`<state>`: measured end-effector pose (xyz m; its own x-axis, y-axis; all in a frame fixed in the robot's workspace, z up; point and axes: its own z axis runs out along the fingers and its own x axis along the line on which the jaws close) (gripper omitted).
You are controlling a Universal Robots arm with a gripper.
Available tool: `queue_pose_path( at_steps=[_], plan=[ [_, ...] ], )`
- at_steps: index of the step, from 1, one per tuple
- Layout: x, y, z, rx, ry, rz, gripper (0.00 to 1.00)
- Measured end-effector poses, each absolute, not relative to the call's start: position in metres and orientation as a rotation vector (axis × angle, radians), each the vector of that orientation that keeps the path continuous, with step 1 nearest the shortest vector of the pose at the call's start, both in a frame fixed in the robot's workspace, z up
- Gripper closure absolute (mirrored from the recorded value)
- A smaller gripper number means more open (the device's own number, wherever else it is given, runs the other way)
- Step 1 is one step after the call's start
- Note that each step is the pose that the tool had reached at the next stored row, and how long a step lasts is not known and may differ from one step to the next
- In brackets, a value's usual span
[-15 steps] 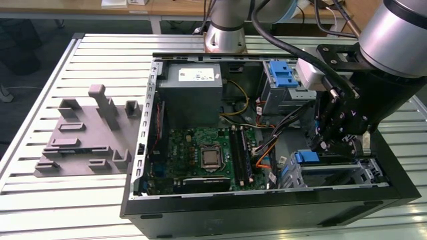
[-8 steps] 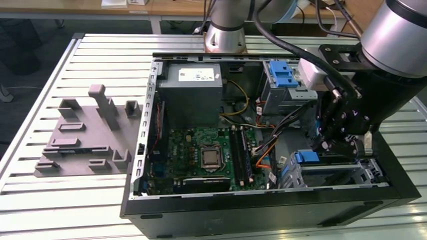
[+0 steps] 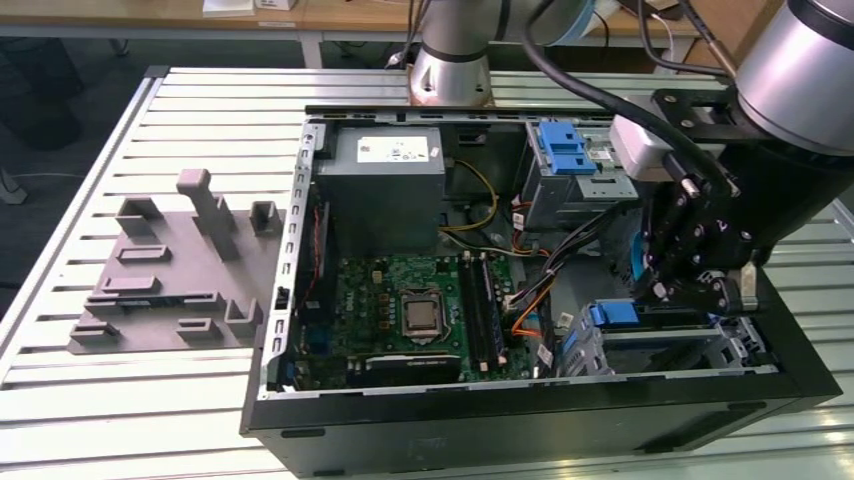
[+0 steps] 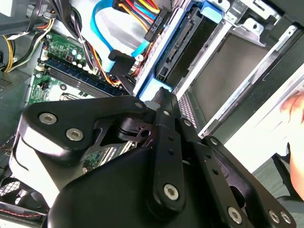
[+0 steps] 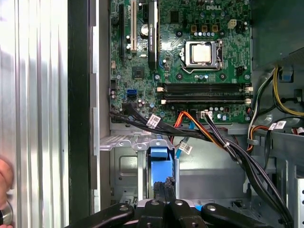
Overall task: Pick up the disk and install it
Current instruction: 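Insert the first disk wire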
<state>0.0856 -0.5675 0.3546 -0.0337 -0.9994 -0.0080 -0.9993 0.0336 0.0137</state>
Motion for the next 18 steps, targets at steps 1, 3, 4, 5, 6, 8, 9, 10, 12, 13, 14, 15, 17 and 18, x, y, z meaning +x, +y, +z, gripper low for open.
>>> queue_pose_path(
  at_steps=[1, 3, 4, 5, 6, 8, 9, 10, 12, 13, 14, 15, 17, 18],
  plan=[
    [0.0858, -0.5675, 0.3547, 2.181, -2.256, -0.024, 0.89],
    [0.0859, -0.5676, 0.3549, 2.181, -2.256, -0.024, 0.89],
    [0.086, -0.5676, 0.3554, 2.181, -2.256, -0.024, 0.89],
    [0.086, -0.5676, 0.3561, 2.181, -2.256, -0.024, 0.89],
    [0.086, -0.5675, 0.357, 2.181, -2.256, -0.024, 0.89],
    [0.0861, -0.5675, 0.3585, 2.181, -2.256, -0.024, 0.89],
    [0.0861, -0.5675, 0.3591, 2.181, -2.256, -0.024, 0.89],
    [0.0861, -0.5675, 0.3594, 2.181, -2.256, -0.024, 0.89],
    [0.0864, -0.5673, 0.3597, 2.181, -2.256, -0.024, 0.89],
    [0.0868, -0.5672, 0.3598, 2.181, -2.256, -0.024, 0.89],
    [0.0873, -0.5671, 0.3598, 2.181, -2.256, -0.024, 0.89],
    [0.0879, -0.567, 0.3599, 2.181, -2.256, -0.024, 0.89],
    [0.0894, -0.5667, 0.3599, 2.181, -2.256, -0.024, 0.89],
    [0.0902, -0.5665, 0.3599, 2.181, -2.256, -0.024, 0.89]
  ],
)
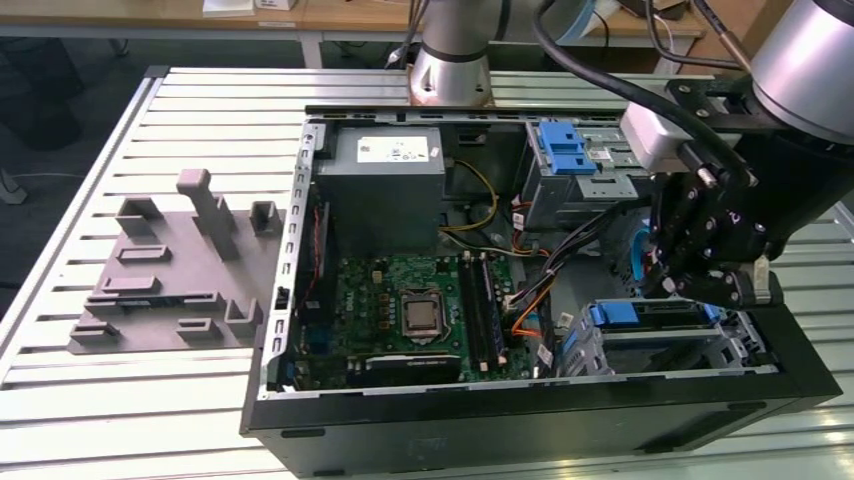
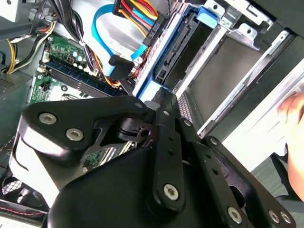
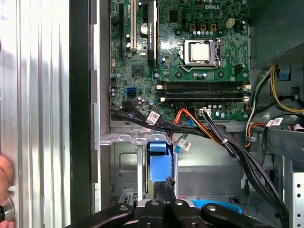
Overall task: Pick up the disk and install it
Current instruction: 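Insert the first disk wire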
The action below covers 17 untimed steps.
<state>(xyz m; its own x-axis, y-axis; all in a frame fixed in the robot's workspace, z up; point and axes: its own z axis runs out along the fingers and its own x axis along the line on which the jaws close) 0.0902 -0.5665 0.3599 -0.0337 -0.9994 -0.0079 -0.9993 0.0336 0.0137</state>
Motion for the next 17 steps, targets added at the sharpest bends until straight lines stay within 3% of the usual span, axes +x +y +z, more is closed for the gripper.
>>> queue_pose_path(
  at_steps=[17],
  plan=[
    [0.102, -0.562, 0.36, 2.181, -2.256, -0.024, 0.89]
  ],
)
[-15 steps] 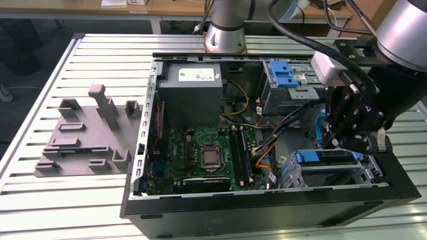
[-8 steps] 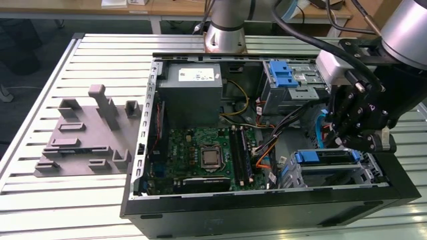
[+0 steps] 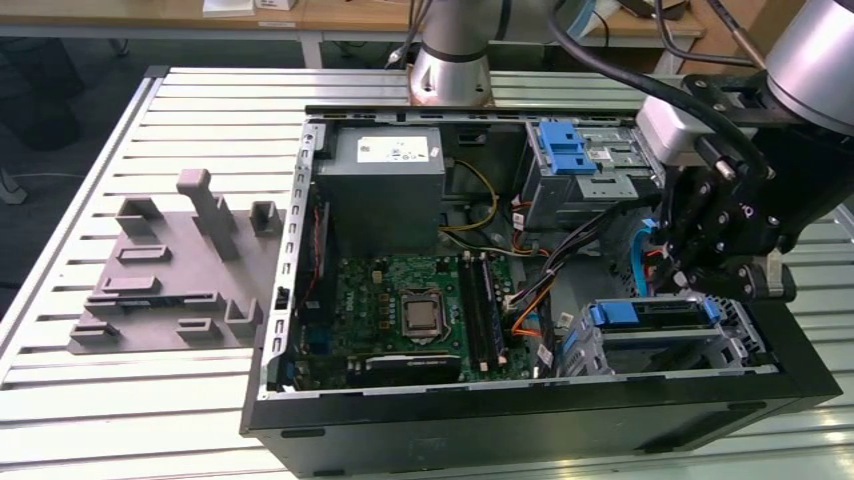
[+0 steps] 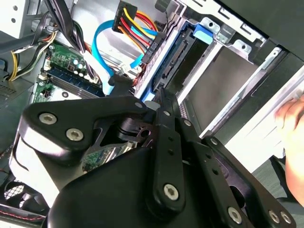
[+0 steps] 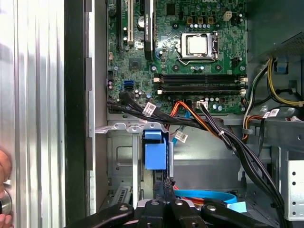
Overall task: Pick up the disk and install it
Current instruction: 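Insert the first disk wire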
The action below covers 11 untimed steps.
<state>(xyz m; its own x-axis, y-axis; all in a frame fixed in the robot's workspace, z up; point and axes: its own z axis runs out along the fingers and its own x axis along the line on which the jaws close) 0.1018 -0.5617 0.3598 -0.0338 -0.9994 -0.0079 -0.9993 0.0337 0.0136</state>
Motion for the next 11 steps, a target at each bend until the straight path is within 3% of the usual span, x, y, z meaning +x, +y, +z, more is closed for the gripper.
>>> queue_pose_path(
  at_steps=[11],
  plan=[
    [0.1047, -0.5568, 0.3618, 2.181, -2.256, -0.022, 0.89]
  ],
)
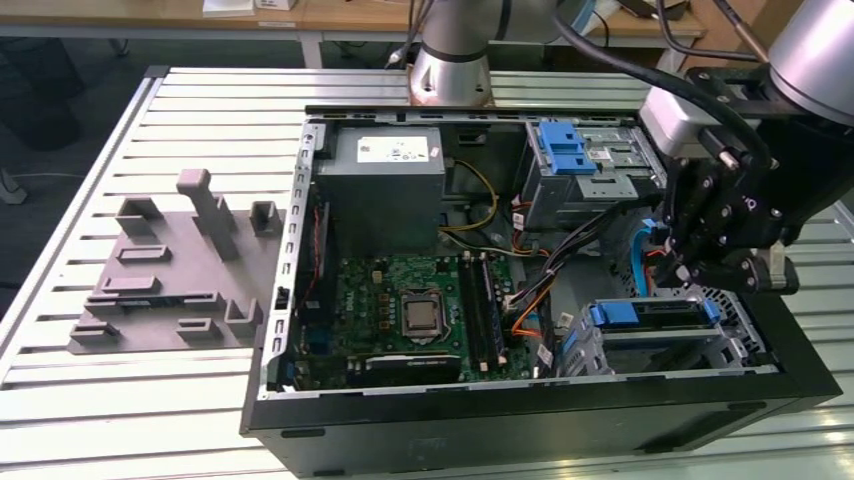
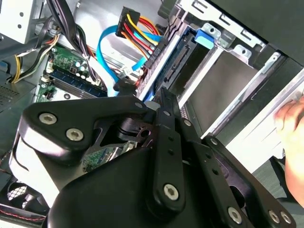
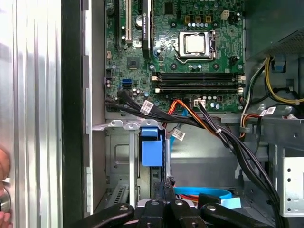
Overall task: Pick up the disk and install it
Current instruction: 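Insert the first disk wire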
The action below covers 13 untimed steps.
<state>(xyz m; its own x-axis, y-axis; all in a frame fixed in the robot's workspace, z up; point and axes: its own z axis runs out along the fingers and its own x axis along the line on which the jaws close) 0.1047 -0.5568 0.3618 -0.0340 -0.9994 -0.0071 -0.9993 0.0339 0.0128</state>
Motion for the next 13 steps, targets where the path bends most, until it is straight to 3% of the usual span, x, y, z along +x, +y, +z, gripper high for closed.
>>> queue_pose_path(
  at_steps=[13],
  plan=[
    [0.117, -0.544, 0.362, 2.179, -2.257, -0.022, 0.89]
  ],
)
